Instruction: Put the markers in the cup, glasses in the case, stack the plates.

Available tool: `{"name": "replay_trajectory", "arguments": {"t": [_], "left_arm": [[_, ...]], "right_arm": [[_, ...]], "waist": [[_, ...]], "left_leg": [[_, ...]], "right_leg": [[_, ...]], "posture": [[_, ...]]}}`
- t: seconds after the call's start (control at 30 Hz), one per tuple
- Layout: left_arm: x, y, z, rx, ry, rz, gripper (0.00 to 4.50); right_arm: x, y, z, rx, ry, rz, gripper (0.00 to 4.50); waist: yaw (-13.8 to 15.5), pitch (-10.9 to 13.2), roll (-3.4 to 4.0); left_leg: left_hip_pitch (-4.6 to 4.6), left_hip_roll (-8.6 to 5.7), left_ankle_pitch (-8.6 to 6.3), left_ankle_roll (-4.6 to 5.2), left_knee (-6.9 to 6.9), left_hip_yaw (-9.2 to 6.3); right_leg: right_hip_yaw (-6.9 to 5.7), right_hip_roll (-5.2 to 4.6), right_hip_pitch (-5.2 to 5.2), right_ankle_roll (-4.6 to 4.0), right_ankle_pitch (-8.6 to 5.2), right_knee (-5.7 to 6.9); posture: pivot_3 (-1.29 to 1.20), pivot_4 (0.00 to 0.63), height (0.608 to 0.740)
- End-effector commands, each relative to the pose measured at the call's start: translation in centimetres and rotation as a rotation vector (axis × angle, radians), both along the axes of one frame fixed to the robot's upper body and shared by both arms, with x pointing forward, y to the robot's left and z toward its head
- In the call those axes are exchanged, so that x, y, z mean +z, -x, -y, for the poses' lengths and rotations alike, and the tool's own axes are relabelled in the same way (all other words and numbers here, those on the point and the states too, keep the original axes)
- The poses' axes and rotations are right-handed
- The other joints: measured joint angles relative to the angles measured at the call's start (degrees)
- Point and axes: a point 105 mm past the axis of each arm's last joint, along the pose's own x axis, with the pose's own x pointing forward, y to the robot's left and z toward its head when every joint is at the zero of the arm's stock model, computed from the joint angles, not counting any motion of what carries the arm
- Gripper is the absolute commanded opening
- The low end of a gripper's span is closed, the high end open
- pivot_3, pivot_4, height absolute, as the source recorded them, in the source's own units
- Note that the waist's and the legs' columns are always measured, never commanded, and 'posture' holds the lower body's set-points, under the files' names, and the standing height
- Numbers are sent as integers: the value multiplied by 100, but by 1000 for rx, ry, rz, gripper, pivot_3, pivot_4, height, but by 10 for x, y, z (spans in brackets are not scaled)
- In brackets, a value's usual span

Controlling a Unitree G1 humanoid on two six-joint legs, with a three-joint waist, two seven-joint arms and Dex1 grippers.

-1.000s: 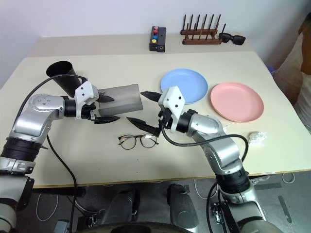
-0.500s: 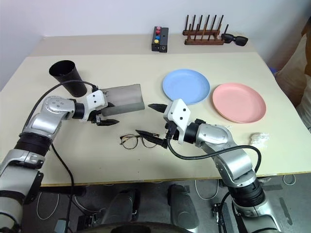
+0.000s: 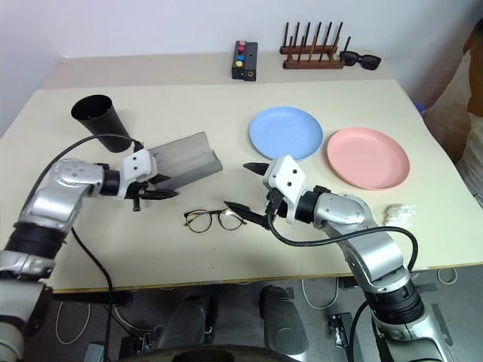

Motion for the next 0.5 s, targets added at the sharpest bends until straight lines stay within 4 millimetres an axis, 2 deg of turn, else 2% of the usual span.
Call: {"name": "replay_trajectory", "arguments": {"t": [0.03,0.17,0.27,0.3,0.33,0.5], "left_arm": [[15,5,1,-9,23,36,1577],[10,5,-5,18,-13,48,1577],[7,1,-9,61,-14,47,754],[5,0,-10,66,-25,48,290],[3,0,-11,69,-34,49,31],[6,-1,-9,71,-6,60,31]], "right_arm": [[11,1,1,7,-15,49,4500],[11,1,-1,15,-20,50,4500],[11,1,-2,18,-23,52,4500],[12,1,-2,18,-24,54,4500],[12,1,-2,19,-25,55,4500],[12,2,-3,18,-26,57,4500]], "waist": [[25,0,0],[22,0,0],[18,0,0],[17,0,0],[17,0,0],[4,0,0]], "left_leg": [[-1,0,0,0,2,-2],[-1,-1,0,0,4,1],[-1,-2,0,0,4,1],[-1,-2,0,0,4,1],[0,-2,0,0,4,1],[1,-2,0,0,3,1]], "right_leg": [[-1,0,0,-5,-3,1],[0,-1,2,-12,-8,-1],[-1,-1,2,-10,-7,-1],[-1,-1,2,-10,-6,-1],[-1,-1,2,-9,-6,0],[-1,0,1,-10,-7,1]], "posture": [[0,150,735],[0,150,735],[0,150,735],[0,150,735],[0,150,735],[0,150,735]]}}
